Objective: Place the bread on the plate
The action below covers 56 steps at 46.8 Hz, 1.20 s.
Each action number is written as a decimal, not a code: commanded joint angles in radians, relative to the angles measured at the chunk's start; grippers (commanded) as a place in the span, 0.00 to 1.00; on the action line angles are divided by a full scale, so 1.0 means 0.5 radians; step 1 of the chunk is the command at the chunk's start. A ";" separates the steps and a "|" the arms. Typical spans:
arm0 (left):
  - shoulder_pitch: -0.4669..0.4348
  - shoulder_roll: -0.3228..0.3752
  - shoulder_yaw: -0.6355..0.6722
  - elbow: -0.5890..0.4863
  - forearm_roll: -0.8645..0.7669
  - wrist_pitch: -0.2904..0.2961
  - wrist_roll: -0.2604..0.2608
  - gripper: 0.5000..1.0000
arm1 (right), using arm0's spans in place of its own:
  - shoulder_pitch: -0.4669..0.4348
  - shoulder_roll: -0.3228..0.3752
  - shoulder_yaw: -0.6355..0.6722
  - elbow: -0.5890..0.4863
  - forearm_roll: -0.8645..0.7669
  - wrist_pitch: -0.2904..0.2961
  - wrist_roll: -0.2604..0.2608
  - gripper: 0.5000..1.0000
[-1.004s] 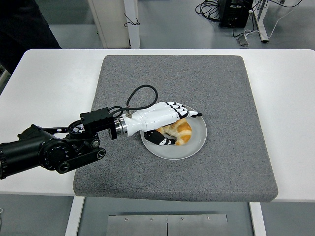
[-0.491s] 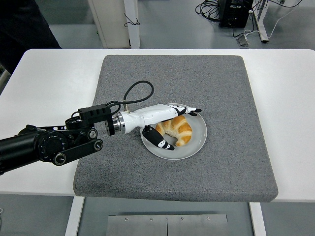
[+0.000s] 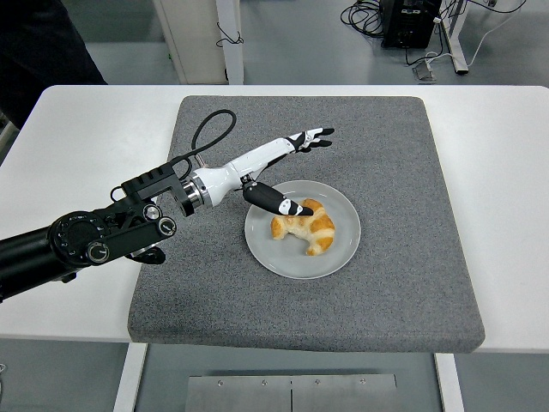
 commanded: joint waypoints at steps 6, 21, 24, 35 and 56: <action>0.100 -0.006 -0.219 0.000 -0.223 0.001 0.000 0.94 | 0.000 0.000 0.000 0.000 0.000 0.001 0.000 1.00; 0.225 -0.046 -0.517 0.003 -0.582 0.090 -0.019 0.94 | 0.000 0.000 0.000 0.000 0.000 -0.002 0.000 1.00; 0.232 -0.074 -0.544 0.027 -0.680 0.108 -0.034 0.94 | 0.000 0.000 0.000 0.000 0.000 -0.002 0.000 1.00; 0.281 -0.227 -0.655 0.178 -0.871 0.145 -0.092 0.95 | 0.000 0.000 0.000 0.000 0.000 0.001 0.000 1.00; 0.492 -0.488 -0.937 0.460 -1.058 0.151 -0.172 0.95 | -0.003 0.000 0.000 0.000 0.000 0.001 0.000 1.00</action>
